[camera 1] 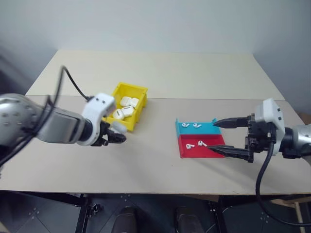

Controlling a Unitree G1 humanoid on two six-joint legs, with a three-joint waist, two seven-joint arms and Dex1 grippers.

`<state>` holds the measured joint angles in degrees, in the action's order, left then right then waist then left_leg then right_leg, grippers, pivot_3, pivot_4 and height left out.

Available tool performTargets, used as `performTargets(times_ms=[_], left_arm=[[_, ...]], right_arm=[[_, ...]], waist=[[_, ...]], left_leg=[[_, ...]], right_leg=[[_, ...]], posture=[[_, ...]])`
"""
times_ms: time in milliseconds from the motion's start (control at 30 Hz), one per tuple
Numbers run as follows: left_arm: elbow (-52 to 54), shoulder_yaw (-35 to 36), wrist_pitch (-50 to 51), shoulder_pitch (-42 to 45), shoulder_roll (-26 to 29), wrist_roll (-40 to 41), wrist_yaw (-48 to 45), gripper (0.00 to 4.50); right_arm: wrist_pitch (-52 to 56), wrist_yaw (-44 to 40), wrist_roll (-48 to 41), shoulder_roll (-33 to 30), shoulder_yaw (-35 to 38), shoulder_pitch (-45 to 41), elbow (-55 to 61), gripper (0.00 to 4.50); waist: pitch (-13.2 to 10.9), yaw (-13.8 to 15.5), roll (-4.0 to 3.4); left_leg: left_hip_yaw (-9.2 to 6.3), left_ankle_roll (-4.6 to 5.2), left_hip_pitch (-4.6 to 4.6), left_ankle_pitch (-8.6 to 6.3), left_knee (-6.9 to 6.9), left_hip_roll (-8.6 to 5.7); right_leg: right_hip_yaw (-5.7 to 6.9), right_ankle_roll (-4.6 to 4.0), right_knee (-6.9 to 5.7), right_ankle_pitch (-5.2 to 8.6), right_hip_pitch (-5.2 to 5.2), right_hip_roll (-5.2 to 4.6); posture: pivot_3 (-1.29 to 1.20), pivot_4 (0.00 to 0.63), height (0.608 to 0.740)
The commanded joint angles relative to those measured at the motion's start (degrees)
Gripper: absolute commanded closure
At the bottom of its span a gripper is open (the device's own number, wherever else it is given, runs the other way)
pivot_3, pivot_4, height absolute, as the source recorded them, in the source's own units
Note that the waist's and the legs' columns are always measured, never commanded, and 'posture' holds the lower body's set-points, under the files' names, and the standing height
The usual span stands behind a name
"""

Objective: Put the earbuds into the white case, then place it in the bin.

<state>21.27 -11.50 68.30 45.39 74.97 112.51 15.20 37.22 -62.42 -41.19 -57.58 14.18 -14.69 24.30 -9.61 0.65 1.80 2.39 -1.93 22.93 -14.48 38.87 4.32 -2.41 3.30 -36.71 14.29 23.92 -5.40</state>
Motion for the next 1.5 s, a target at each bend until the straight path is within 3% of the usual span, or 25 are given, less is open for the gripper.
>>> performTargets(times_ms=[33, 100, 200, 367, 467, 600, 833, 933, 1100, 1267, 1500], left_arm=[[5.9, 13.0, -6.4, -6.7, -1.2, -2.6, -5.0, 1.69], [8.7, 20.4, -11.3, -11.9, -5.8, -10.5, -11.4, 1.69], [7.9, 25.3, -16.1, -14.9, -12.3, -18.7, -27.0, 1.69], [6.1, 19.3, -31.2, -16.7, -17.3, -44.3, -55.9, 1.69], [0.5, 17.2, -41.2, -16.2, -24.8, -52.2, -68.1, 1.69], [-6.1, 14.9, -45.0, -12.8, -30.2, -56.0, -80.6, 1.69], [-9.3, 13.9, -43.5, -11.7, -36.7, -56.2, -88.2, 1.69], [-8.8, 13.2, -43.4, -12.4, -38.0, -57.4, -90.0, 1.69], [-7.9, 12.0, -43.8, -12.9, -40.4, -60.0, -91.0, 1.69], [-7.0, 10.8, -45.5, -13.3, -43.3, -63.0, -90.4, 1.69], [-5.7, 10.9, -45.6, -14.3, -45.1, -64.7, -88.9, 1.69]], right_arm=[[-2.4, -0.6, 0.5, 0.2, 0.5, -1.7, -0.5, 0.00], [-3.1, -0.9, 1.0, 0.3, 0.1, -2.7, -1.1, 0.00], [-4.2, -1.3, 1.9, 0.3, -0.5, -4.4, -2.3, 0.00], [-4.9, -1.0, 3.6, 0.2, -2.3, -7.6, -3.4, 0.00], [-3.8, -0.1, 5.3, -0.3, -4.1, -9.4, -3.4, 0.00], [-1.5, 0.3, 7.4, -2.0, -6.9, -11.3, -2.9, 0.00], [12.2, 2.0, 7.7, -5.2, -15.2, -19.4, -1.6, 0.00], [14.2, 0.8, 9.5, -7.1, -18.9, -21.0, -1.2, 0.60], [18.0, 0.1, 12.9, -8.7, -24.9, -24.4, -1.7, 2.34], [19.7, 1.0, 20.9, -6.6, -35.1, -29.1, -4.3, 2.34], [22.7, 0.7, 27.6, -2.2, -43.8, -33.6, -9.5, 2.34]], waist=[[0.0, 0.0, -0.01], [0.0, 0.1, 0.00], [0.0, 0.2, -0.01], [0.0, 0.1, -0.03], [0.0, 0.1, -0.07], [0.0, 0.1, -0.03], [0.0, -0.2, -0.04], [0.0, -0.2, -0.04], [0.0, -0.2, -0.04], [0.0, -0.5, -0.05], [0.0, -0.9, -0.05]], left_leg=[[0.00, 0.00, 0.00, 0.00, 0.00, 0.00], [0.02, 0.00, -0.04, 0.00, -0.02, 0.00], [0.03, -0.01, -0.05, 0.00, 0.01, -0.01], [0.06, -0.01, 0.01, 0.00, -0.04, -0.01], [0.08, -0.01, 0.01, 0.00, -0.01, 0.00], [0.04, 0.02, 0.11, -0.01, 0.04, 0.01], [-0.01, 0.07, 0.27, -0.04, 0.11, 0.03], [-0.04, 0.08, 0.28, -0.04, 0.11, 0.04], [-0.03, 0.08, 0.29, -0.04, 0.12, 0.04], [-0.03, 0.08, 0.26, -0.04, 0.12, 0.04], [-0.04, 0.08, 0.33, -0.04, 0.14, 0.04]], right_leg=[[0.00, 0.00, -0.03, 0.00, 0.02, 0.00], [-0.02, 0.00, -0.03, 0.00, 0.00, 0.00], [0.00, -0.02, -0.01, -0.01, -0.05, 0.01], [0.00, -0.02, 0.08, -0.01, -0.01, 0.04], [0.00, -0.02, 0.03, -0.01, 0.00, 0.04], [0.00, -0.02, 0.04, -0.01, 0.04, 0.05], [0.01, 0.01, 0.00, -0.03, 0.19, 0.06], [0.03, 0.01, 0.00, -0.03, 0.20, 0.06], [0.02, 0.01, -0.02, -0.03, 0.22, 0.06], [0.01, 0.01, -0.02, -0.03, 0.20, 0.07], [0.01, 0.01, -0.03, -0.03, 0.26, 0.06]], posture=[[0.00, 0.150, 0.740], [0.00, 0.150, 0.740], [0.00, 0.150, 0.740], [0.00, 0.150, 0.740], [0.00, 0.150, 0.740], [0.00, 0.150, 0.740], [0.00, 0.150, 0.740], [0.00, 0.150, 0.740], [0.00, 0.150, 0.740], [0.00, 0.150, 0.740], [0.00, 0.150, 0.740]])
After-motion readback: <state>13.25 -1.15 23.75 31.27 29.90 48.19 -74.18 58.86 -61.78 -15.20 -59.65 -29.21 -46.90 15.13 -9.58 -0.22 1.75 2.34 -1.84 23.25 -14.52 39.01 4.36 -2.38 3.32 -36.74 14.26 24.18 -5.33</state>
